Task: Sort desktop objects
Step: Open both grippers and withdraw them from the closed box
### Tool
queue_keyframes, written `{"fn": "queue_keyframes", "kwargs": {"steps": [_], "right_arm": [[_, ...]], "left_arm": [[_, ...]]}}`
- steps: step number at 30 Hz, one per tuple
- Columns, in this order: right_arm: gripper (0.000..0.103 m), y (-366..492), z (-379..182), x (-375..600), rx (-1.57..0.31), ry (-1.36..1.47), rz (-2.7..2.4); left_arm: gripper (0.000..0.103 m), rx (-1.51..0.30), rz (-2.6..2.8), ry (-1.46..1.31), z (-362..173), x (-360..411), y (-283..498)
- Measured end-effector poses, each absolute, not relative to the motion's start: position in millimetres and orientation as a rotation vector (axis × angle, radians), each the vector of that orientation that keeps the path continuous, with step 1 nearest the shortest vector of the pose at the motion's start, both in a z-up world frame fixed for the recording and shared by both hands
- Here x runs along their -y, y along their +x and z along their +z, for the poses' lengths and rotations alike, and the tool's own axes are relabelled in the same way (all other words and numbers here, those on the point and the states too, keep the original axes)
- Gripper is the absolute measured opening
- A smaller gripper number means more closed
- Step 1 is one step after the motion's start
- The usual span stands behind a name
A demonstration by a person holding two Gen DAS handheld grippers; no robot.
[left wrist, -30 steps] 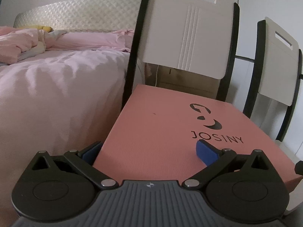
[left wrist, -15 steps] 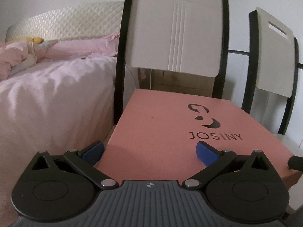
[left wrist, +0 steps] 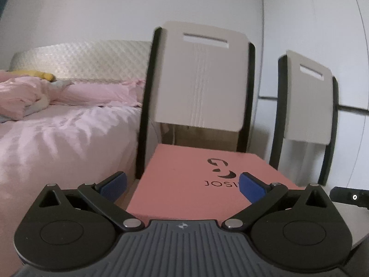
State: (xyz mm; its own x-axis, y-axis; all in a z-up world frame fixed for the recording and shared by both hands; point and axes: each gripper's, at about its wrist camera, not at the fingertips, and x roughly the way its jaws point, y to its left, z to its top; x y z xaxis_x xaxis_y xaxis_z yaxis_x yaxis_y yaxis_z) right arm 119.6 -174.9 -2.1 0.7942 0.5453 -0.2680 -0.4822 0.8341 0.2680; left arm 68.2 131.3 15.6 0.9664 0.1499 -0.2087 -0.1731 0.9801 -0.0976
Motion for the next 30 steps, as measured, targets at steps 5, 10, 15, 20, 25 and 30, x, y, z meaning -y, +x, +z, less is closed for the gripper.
{"fn": "queue_keyframes", "kwargs": {"steps": [5, 10, 15, 20, 25, 30], "right_arm": [[0.095, 103.7, 1.5, 172.1, -0.321, 0.187, 0.567], [0.103, 93.5, 3.5, 164.0, -0.309, 0.164, 0.587], [0.103, 91.2, 4.8, 153.6, -0.303, 0.141, 0.605], [0.103, 84.9, 4.3, 148.3, -0.292, 0.118, 0.595], [0.103, 83.5, -0.6, 148.0, -0.298, 0.133, 0.572], [0.103, 88.8, -5.9, 139.7, -0.314, 0.106, 0.545]], "left_arm": [[0.103, -0.166, 0.231, -0.088, 18.7, -126.3, 49.8], [0.103, -0.181, 0.237, -0.042, 17.0, -120.5, 43.7], [0.103, -0.175, 0.251, -0.008, 16.1, -115.3, 40.0], [0.103, -0.164, 0.239, 0.002, 13.3, -111.4, 36.5], [0.103, -0.163, 0.222, 0.012, 7.5, -108.9, 37.2], [0.103, -0.178, 0.231, 0.031, 1.0, -108.7, 42.3]]}}
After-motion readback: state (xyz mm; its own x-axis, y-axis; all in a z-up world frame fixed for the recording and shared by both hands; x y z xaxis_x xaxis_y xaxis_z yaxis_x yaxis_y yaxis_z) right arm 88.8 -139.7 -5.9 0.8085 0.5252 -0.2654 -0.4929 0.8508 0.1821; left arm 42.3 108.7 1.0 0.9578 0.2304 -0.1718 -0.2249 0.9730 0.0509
